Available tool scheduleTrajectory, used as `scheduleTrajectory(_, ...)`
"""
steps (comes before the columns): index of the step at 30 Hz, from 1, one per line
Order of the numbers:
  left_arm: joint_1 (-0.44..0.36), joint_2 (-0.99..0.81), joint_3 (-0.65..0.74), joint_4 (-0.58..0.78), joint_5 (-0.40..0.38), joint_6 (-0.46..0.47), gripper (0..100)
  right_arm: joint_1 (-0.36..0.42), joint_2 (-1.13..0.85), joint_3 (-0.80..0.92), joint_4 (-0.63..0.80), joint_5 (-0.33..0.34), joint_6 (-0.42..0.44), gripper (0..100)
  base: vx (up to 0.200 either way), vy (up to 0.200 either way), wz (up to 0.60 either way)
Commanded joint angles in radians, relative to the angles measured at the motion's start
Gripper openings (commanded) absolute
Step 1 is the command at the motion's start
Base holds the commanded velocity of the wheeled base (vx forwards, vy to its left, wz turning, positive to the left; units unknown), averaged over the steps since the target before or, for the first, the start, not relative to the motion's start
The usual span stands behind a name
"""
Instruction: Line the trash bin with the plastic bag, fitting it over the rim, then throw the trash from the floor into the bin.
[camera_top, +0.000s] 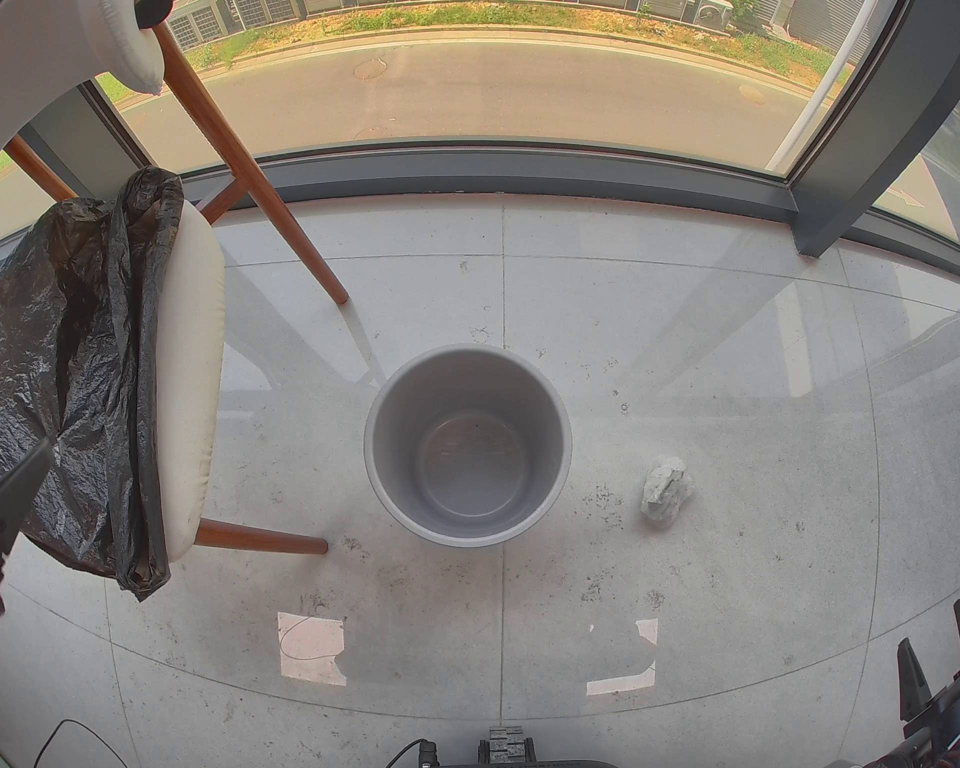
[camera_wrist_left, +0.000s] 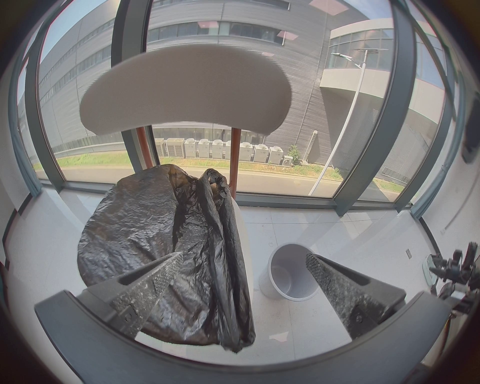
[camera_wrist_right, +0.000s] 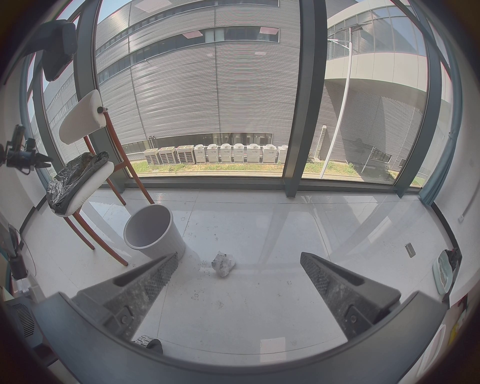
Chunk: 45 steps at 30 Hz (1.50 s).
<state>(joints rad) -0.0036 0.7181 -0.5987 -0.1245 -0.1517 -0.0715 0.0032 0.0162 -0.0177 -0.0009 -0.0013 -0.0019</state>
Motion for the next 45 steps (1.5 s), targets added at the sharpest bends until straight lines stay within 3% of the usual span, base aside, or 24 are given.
scheduleTrajectory(1,0.002,0.27,-0.141,0.0,0.0,-0.022,100,0.0,-0.016,0.016,-0.001,-0.002,0.002,100,0.0,0.0,0.0)
scheduleTrajectory(21,0.004,0.587,-0.328,-0.018,0.034,0.013,100,0.0,-0.016,0.016,-0.002,-0.002,0.003,100,0.0,0.0,0.0)
scheduleTrajectory(32,0.002,0.728,-0.326,-0.208,0.084,0.027,100,0.0,-0.016,0.016,-0.002,-0.002,0.003,100,0.0,0.0,0.0)
scheduleTrajectory(33,0.001,0.728,-0.326,-0.208,0.084,0.027,0,0.0,-0.016,0.016,-0.002,-0.002,0.003,100,0.0,0.0,0.0)
scheduleTrajectory(45,0.002,0.704,-0.314,-0.204,0.075,0.025,0,0.0,-0.016,0.016,-0.002,-0.002,0.003,100,0.0,0.0,0.0)
